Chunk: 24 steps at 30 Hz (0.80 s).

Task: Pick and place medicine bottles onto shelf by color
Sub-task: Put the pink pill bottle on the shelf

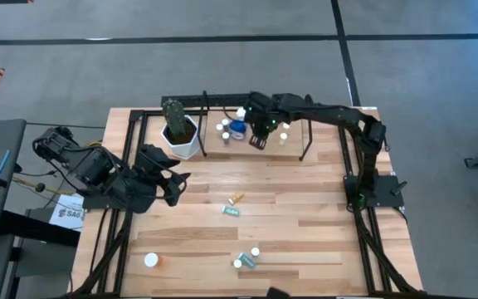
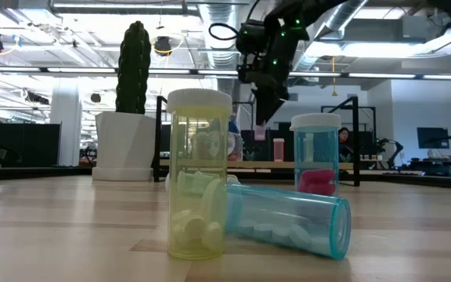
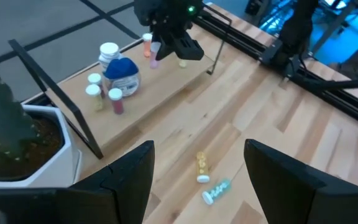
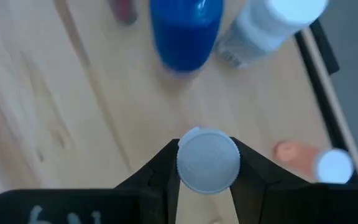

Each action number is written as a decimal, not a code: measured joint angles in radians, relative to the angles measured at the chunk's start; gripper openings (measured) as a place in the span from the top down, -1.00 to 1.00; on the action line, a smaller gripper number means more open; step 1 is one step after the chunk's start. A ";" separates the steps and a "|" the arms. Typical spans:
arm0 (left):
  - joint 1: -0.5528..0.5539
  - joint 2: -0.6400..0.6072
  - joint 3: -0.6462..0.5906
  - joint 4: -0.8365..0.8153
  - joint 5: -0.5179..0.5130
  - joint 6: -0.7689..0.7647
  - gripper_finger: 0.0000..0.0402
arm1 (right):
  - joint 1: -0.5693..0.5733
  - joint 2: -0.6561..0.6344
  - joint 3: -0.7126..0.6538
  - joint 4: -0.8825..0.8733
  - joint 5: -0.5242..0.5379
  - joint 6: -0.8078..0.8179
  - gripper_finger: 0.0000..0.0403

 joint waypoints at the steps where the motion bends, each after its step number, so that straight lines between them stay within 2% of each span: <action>1: 0.010 0.000 0.000 0.000 0.000 -0.001 -0.17 | -0.010 0.000 0.000 0.019 0.000 -0.007 0.38; 9: 0.091 0.000 0.000 0.001 0.000 -0.001 -0.17 | -0.097 0.038 -0.002 0.064 -0.014 -0.091 0.37; 16: 0.133 0.000 0.000 0.003 0.000 -0.006 -0.17 | -0.111 0.113 -0.002 0.091 -0.023 -0.146 0.36; 24: 0.165 0.000 0.000 0.003 0.003 -0.008 -0.17 | -0.134 0.115 -0.001 0.166 -0.022 -0.216 0.36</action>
